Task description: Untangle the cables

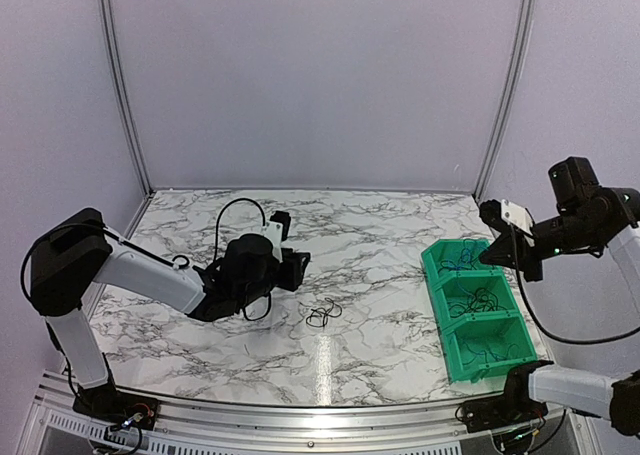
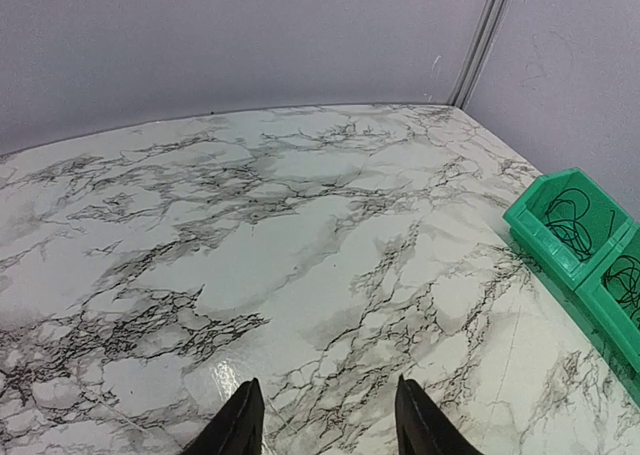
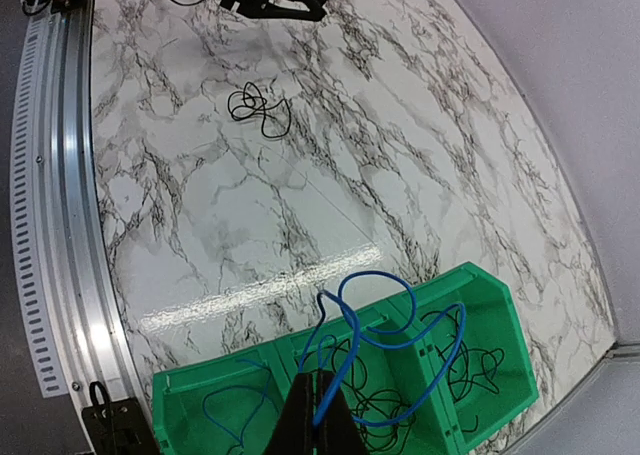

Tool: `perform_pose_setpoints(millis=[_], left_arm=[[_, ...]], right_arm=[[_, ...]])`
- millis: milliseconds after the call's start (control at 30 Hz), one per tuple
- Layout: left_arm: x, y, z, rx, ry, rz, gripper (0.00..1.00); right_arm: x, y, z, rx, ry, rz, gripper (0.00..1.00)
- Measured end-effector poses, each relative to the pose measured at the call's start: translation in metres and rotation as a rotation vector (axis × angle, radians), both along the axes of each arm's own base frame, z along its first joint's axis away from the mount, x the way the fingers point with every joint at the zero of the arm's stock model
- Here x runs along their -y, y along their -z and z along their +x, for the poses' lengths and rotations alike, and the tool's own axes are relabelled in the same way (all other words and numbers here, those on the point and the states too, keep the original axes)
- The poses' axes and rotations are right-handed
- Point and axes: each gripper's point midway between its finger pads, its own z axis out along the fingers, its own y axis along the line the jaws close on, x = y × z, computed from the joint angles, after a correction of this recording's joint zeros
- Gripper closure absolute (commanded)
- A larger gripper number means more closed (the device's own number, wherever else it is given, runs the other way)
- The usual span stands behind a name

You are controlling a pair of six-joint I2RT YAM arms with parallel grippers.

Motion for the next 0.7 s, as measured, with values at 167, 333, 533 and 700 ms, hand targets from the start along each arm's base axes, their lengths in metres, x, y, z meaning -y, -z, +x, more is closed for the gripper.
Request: perform_pose_setpoints(millis=[167,333,533,700], left_arm=[[-0.003,0.007,0.002,-0.003,-0.017,0.020,0.52],[-0.005,0.015,0.007,-0.006,-0.031,0.046,0.52],[-0.005,0.030,0.011,-0.023,-0.040,0.074,0.51],[-0.003,0.028,0.013,-0.022,-0.039,0.071,0.51]], right_arm=[[0.015,0.018,-0.020,0.033,0.013,-0.098,1.00],[0.021,0.014,-0.026,0.069,0.023,-0.130,1.00],[0.015,-0.043,-0.028,0.243,0.008,-0.080,1.00],[0.008,-0.085,-0.041,0.392,-0.008,-0.015,1.00]])
